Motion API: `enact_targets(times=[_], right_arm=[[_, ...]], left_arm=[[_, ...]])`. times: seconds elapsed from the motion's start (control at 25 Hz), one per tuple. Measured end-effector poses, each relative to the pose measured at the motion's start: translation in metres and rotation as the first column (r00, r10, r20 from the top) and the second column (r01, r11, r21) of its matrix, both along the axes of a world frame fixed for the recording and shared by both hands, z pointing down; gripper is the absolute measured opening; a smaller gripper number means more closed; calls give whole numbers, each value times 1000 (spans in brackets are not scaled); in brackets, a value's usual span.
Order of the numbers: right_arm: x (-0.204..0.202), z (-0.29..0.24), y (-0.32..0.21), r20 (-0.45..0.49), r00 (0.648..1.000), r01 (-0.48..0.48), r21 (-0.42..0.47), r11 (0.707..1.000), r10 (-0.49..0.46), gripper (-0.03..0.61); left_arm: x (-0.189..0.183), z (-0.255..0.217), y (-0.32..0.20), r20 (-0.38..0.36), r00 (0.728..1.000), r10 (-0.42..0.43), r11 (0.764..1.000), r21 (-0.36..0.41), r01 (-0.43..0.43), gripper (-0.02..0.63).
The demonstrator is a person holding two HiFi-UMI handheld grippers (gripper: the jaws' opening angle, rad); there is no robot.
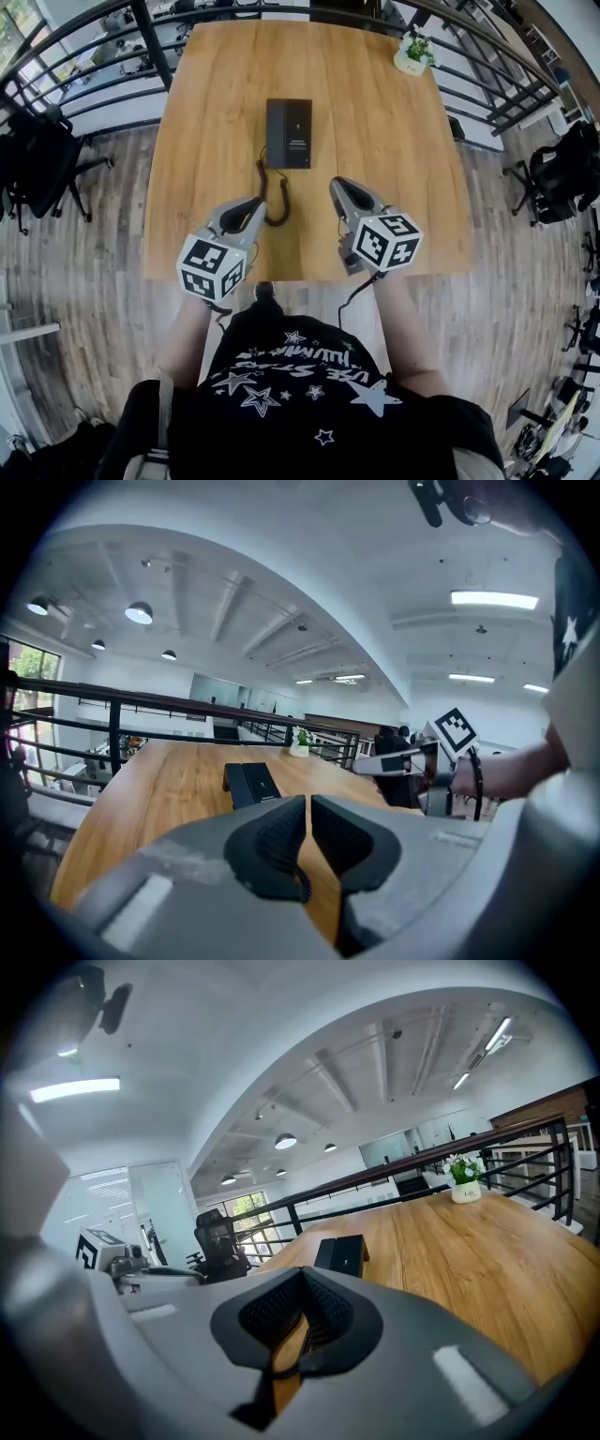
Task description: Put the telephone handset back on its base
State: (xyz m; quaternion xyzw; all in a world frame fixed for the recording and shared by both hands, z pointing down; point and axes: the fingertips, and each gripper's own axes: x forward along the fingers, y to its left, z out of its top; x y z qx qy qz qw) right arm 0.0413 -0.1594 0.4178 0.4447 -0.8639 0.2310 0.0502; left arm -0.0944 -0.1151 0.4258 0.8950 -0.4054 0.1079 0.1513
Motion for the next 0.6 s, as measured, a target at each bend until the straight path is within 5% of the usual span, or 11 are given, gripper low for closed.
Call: enact_targets(times=[0.6], right_arm=[[57,6,106,34,998,45,10,999,-45,0]], left_arm=[[57,-6,110,155,986,-63,997,57,55,3]])
